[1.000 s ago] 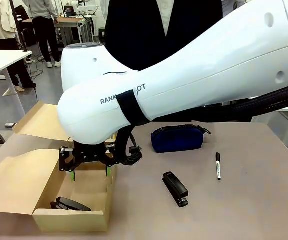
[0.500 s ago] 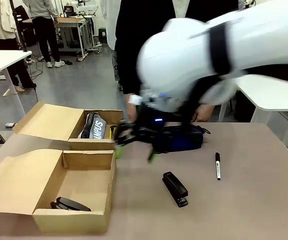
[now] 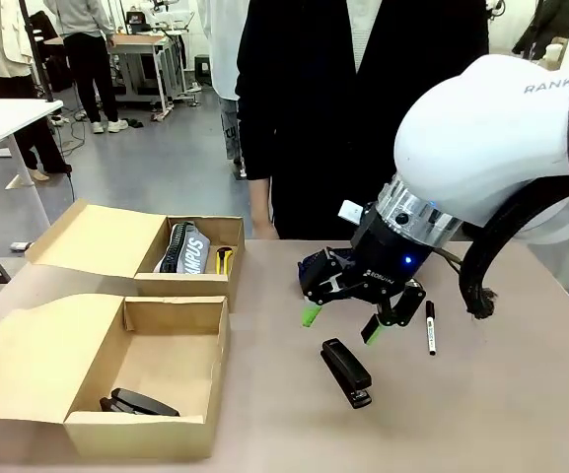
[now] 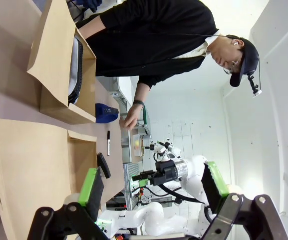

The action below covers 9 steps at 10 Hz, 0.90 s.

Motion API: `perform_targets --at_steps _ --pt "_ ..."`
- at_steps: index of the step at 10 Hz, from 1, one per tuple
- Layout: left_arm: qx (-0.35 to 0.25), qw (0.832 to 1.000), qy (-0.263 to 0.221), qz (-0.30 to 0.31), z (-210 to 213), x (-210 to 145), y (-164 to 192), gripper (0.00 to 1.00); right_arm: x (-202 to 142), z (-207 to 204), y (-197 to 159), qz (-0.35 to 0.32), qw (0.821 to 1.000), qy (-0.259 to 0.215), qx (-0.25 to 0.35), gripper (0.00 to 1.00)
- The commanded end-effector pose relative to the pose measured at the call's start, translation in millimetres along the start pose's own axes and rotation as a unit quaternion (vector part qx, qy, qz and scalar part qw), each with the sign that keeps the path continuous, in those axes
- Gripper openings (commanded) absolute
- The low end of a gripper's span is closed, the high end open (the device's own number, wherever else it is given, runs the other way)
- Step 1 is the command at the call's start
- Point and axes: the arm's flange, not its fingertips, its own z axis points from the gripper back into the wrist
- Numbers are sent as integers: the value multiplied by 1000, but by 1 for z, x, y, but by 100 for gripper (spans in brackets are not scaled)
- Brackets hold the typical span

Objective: Place items inside the box.
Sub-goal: Pick up a Pencil pouch or Stapler and place it inside the Mailer Box closest to the robot.

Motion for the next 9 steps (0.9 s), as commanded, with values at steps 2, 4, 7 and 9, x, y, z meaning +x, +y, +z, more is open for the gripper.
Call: perform_targets --at_steps 2,4,7,9 --pt "-4 1000 2 -11 0 -2 0 100 12 5 4 53 997 53 -35 100" --pt "-4 1000 2 -11 0 -2 0 100 -37 27 -27 52 977 186 -92 100" --pt "-4 1000 2 -11 0 -2 0 100 -94 22 -32 63 987 126 -72 100" --pt "-4 1000 2 -11 0 -2 0 100 -91 22 -35 53 989 120 -62 100"
